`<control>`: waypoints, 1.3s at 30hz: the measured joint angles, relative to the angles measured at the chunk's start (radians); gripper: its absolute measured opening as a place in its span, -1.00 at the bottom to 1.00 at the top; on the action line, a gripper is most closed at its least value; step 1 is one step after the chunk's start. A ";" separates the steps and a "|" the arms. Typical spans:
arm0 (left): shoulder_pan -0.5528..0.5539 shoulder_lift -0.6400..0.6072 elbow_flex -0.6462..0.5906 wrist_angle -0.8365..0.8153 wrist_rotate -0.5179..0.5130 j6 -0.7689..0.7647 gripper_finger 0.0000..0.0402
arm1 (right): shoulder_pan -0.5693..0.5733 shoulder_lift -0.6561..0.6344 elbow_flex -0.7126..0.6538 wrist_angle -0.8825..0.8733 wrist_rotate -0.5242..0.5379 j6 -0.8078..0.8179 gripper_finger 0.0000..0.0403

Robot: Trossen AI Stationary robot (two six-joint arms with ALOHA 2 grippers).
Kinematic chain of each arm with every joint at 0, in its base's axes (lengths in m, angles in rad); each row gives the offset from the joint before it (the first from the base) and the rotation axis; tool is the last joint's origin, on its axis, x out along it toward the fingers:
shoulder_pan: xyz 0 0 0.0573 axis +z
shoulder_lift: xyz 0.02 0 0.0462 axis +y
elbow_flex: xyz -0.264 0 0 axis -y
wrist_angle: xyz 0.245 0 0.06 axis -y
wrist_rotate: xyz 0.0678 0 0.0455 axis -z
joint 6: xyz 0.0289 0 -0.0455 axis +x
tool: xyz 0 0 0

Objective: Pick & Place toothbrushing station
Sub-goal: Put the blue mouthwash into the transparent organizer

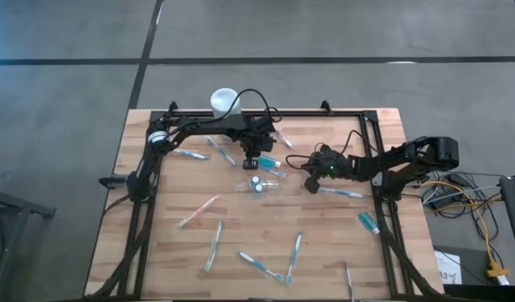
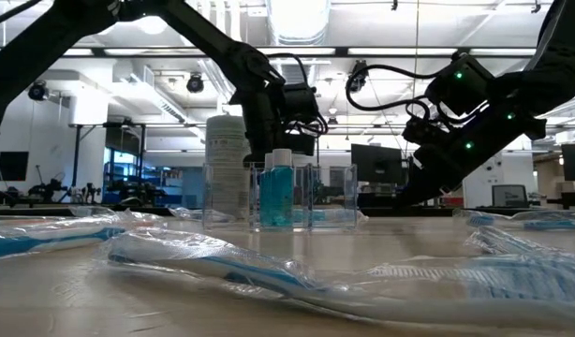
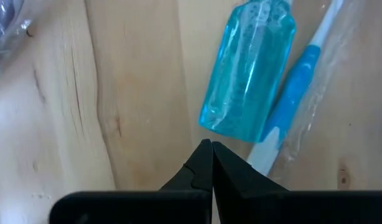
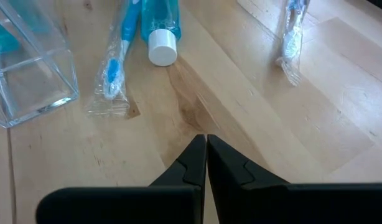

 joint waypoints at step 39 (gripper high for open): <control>-0.042 0.028 0.102 0.033 -0.098 0.009 -0.99 | 0.000 0.001 0.000 0.007 -0.003 -0.037 -0.94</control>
